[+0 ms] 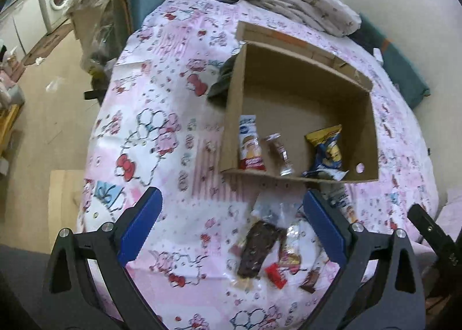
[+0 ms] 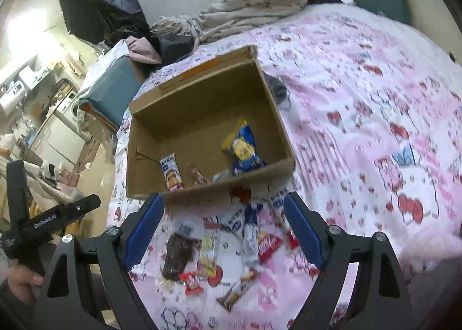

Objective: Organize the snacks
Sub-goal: 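Move the left tool to the dark jerky packet and grasp it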

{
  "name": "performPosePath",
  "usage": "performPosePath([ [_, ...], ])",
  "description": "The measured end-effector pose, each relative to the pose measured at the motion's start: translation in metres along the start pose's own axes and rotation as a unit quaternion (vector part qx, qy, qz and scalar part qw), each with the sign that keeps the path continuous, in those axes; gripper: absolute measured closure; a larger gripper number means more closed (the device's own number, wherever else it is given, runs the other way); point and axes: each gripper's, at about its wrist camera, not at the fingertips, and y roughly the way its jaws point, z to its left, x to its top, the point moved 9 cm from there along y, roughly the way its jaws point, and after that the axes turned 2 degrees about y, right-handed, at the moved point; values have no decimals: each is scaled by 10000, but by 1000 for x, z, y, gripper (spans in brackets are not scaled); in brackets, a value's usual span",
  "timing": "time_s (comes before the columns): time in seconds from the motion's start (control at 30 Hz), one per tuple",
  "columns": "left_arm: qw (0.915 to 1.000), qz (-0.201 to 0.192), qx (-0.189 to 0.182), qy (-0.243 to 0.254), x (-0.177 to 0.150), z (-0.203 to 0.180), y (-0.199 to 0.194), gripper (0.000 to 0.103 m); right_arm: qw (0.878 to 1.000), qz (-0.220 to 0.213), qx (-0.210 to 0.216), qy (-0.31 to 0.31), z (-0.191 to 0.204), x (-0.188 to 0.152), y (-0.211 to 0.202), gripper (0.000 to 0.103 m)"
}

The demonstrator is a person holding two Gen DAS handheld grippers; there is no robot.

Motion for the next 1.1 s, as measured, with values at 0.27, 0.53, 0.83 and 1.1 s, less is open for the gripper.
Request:
performPosePath([
  [0.27, 9987, 331, 378, -65, -15, 16, 18, 6, 9923, 775, 65, 960, -41, -27, 20, 15],
  [0.53, 9897, 1426, 142, 19, -61, 6, 64, 34, 9877, 1081, 67, 1124, -37, -35, 41, 15],
  [0.83, 9766, 1761, 281, 1201, -89, -55, 110, 33, 9865, 1207, 108, 1102, -35, -39, 48, 15],
  [1.1, 9677, 1807, 642, 1638, -99, -70, 141, 30, 9849, 1197, 144, 1242, -39, -37, 49, 15],
])
